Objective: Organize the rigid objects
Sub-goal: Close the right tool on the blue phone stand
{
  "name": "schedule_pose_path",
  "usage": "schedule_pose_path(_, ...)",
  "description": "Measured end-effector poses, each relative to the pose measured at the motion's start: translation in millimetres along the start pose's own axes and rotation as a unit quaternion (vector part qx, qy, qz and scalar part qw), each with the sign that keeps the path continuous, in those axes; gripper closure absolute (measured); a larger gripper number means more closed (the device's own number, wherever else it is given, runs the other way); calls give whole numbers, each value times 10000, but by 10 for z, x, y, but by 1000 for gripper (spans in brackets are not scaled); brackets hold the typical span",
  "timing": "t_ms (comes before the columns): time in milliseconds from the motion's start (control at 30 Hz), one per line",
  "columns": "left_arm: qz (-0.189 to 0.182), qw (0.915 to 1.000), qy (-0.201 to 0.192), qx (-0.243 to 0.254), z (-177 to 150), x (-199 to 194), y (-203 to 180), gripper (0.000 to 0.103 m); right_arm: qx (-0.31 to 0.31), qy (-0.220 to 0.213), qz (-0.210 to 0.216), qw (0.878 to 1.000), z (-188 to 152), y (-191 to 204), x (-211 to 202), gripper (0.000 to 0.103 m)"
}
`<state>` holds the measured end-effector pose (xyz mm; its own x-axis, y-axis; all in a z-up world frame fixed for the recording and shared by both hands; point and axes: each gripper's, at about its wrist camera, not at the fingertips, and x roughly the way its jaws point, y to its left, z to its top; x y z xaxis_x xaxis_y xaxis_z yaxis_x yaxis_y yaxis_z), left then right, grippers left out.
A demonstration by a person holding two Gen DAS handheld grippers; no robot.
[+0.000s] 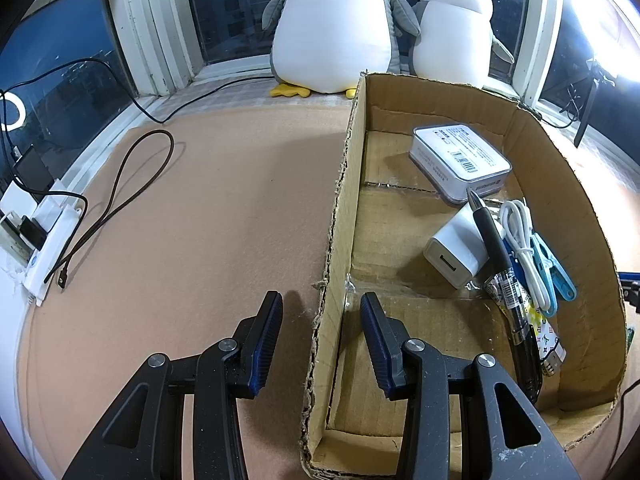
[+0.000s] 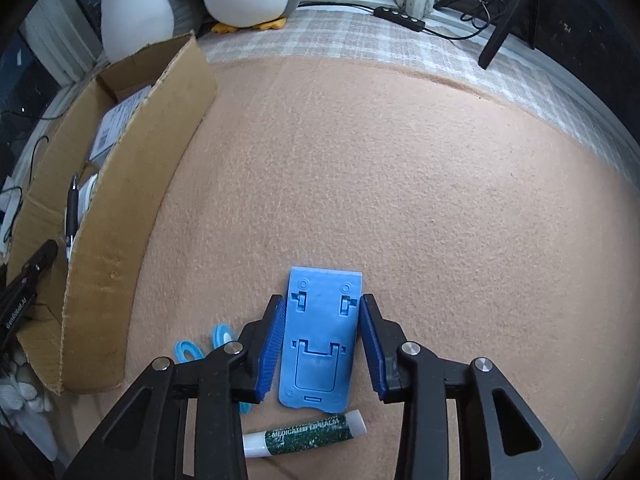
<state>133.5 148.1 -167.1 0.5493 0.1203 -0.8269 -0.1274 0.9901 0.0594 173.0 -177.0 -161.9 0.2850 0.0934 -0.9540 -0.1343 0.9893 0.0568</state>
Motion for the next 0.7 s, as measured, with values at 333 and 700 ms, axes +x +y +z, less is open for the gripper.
schedule_pose_path(333, 18, 10000, 4, 3, 1, 4, 0, 59, 253, -389, 182, 9988, 121, -83, -111, 70)
schedule_pose_path(700, 57, 10000, 5, 1, 0, 2, -6, 59, 129, -1019, 487, 9935, 248, 90, -578, 70)
